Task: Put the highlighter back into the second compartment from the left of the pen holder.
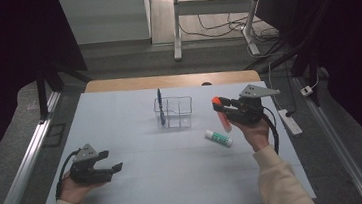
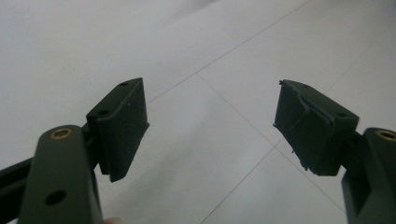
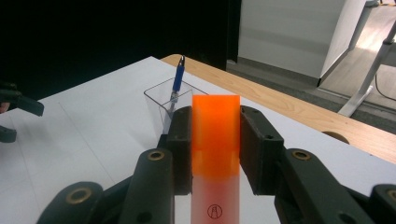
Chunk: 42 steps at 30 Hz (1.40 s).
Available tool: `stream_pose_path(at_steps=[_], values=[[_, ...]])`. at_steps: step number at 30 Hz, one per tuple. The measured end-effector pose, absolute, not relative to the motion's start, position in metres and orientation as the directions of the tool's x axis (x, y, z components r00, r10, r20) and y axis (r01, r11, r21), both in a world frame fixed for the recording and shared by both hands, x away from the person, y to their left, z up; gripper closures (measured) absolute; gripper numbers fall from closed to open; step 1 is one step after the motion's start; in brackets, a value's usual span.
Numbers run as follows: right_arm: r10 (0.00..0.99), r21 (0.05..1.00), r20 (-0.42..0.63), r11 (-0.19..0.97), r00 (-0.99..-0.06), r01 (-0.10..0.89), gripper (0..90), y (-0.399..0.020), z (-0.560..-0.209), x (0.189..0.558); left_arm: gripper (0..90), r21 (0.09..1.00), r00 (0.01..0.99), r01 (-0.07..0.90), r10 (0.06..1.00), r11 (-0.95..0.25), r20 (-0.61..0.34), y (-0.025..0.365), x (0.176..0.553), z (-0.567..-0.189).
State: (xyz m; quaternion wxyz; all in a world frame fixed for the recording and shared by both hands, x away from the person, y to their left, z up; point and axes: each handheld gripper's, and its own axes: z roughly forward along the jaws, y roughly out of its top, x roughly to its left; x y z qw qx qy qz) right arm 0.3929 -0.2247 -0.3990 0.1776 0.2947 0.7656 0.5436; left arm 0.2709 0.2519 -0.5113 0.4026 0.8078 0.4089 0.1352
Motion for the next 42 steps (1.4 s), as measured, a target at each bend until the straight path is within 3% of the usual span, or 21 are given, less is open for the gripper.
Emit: stream_pose_path(at_steps=[42], values=[[0.622, 0.954, 0.080, 0.179, -0.779, 0.241, 67.0, -0.171, -0.378, 0.436, 25.0, 0.753, 0.636, 0.555, 0.764, -0.353, -0.110, 0.249, 0.272, -0.513]])
